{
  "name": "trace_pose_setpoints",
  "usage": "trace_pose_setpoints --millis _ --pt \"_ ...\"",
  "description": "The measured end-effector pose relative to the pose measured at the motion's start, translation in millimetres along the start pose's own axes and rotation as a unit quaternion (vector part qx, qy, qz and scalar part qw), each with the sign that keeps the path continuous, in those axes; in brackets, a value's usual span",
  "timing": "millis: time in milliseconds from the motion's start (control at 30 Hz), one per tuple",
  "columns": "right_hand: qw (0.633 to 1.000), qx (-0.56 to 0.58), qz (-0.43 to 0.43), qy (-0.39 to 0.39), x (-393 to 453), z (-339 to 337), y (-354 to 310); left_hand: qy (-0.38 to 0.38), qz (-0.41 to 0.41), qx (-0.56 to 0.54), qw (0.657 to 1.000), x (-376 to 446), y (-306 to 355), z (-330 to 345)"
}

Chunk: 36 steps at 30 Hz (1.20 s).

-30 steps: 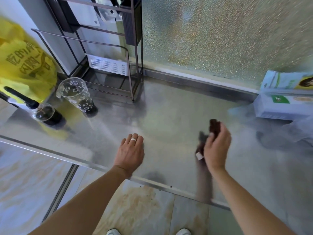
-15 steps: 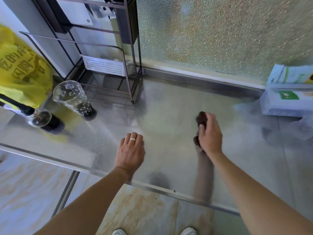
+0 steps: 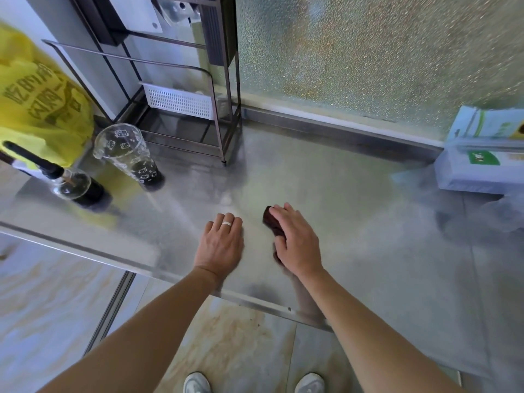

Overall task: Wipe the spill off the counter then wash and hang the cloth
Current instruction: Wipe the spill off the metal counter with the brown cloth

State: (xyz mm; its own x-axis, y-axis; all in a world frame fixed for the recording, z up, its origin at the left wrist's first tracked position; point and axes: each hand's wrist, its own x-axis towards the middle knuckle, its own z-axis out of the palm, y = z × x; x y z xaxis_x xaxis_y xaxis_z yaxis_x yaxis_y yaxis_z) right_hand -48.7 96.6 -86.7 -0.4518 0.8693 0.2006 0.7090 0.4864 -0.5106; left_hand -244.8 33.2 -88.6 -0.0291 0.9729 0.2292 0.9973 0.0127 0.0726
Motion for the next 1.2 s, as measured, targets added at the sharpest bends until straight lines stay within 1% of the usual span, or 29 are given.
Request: trace_pose_setpoints --millis 167,300,533,600,667,733,767,800,833,900,967,1033,1067,1133,1200 --pt "0.998 0.034 -0.041 -0.043 -24.3 -1.2 -19.1 0.0 0.014 0.024 1.0 -2.8 0.7 -1.2" --pt "0.989 0.111 -0.073 -0.062 -57.5 0.0 -35.0 -0.011 0.02 0.044 0.999 -5.6 2.2 -6.0" --pt "0.974 0.171 -0.123 -0.087 -98.7 3.4 -48.5 -0.04 -0.004 0.047 0.998 -9.9 10.6 -18.4" --pt "0.966 0.197 -0.127 -0.107 -106.8 2.6 -53.1 -0.054 -0.005 0.045 0.998 -13.1 12.2 -20.7" --pt "0.954 0.23 -0.117 -0.152 -114.0 -0.5 -58.3 -0.064 -0.004 0.042 0.997 -15.4 10.7 -21.8" --pt "0.943 0.262 -0.089 -0.187 -117.4 -10.4 -60.6 -0.068 0.006 0.042 0.997 -17.7 8.4 -22.6" --pt "0.941 0.273 -0.071 -0.185 -117.2 -17.1 -59.8 -0.069 0.012 0.043 0.997 -19.1 7.6 -23.0" --pt "0.944 0.282 -0.052 -0.161 -114.7 -24.6 -57.9 -0.068 0.016 0.043 0.997 -20.1 7.3 -23.2" --pt "0.952 0.284 -0.031 -0.114 -110.1 -32.5 -54.4 -0.067 0.017 0.041 0.997 -20.9 7.4 -23.0" --pt "0.963 0.267 0.034 0.01 -94.8 -46.2 -39.9 -0.072 0.009 0.032 0.997 -22.8 8.9 -22.1" --pt "0.963 0.215 0.106 0.122 -76.0 -56.9 -14.6 -0.079 -0.005 0.024 0.997 -24.7 10.6 -21.0" --pt "0.957 0.138 0.163 0.195 -61.1 -64.1 19.7 -0.087 -0.012 0.024 0.996 -26.0 12.3 -19.6" --pt "0.952 0.105 0.192 0.213 -55.6 -65.9 36.9 -0.088 -0.013 0.024 0.996 -26.4 12.6 -19.0" --pt "0.944 0.048 0.251 0.21 -48.3 -66.2 61.1 -0.088 -0.013 0.025 0.996 -27.7 12.5 -18.9" --pt "0.952 -0.01 0.249 0.179 -42.6 -60.2 66.7 -0.085 -0.011 0.028 0.996 -28.4 11.4 -17.9"
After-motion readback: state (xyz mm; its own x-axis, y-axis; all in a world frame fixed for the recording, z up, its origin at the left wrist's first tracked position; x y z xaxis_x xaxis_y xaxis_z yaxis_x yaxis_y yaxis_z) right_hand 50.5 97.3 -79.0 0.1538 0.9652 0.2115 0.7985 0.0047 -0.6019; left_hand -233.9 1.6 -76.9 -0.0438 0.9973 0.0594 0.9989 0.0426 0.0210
